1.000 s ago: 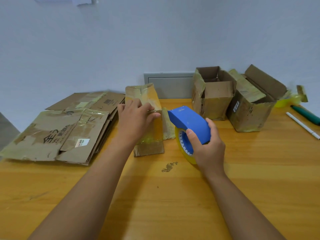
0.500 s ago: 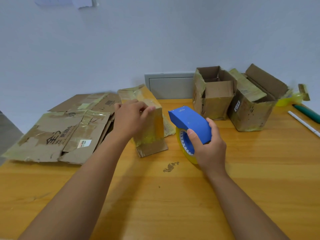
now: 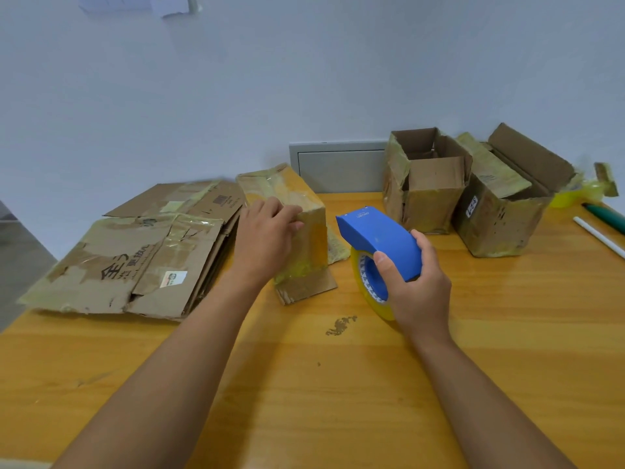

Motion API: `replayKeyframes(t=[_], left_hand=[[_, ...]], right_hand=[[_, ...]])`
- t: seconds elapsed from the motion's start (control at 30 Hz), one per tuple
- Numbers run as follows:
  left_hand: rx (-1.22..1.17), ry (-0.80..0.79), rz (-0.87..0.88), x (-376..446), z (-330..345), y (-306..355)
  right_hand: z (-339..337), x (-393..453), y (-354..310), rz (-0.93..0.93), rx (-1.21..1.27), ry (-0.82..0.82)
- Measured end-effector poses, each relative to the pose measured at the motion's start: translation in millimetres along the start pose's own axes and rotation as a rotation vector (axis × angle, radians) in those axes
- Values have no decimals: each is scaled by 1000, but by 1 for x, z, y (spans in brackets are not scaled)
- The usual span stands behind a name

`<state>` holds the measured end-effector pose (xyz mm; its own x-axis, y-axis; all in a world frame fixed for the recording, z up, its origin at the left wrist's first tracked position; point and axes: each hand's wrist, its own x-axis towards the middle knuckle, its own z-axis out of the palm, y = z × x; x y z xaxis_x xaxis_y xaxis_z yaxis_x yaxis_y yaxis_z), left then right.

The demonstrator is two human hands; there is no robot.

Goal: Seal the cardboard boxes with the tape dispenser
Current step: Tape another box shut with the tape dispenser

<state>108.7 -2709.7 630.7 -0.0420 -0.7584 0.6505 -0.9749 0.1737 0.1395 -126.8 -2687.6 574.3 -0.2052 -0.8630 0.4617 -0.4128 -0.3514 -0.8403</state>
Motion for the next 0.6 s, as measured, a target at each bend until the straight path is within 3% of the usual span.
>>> replayKeyframes(t=[0.37, 0.6], left_hand=[[-305, -1, -172, 2, 1, -3], [-309, -123, -85, 2, -4, -12]], right_hand=[[-1, 0, 0, -8, 13, -14], [-1, 0, 1, -13, 14, -16]])
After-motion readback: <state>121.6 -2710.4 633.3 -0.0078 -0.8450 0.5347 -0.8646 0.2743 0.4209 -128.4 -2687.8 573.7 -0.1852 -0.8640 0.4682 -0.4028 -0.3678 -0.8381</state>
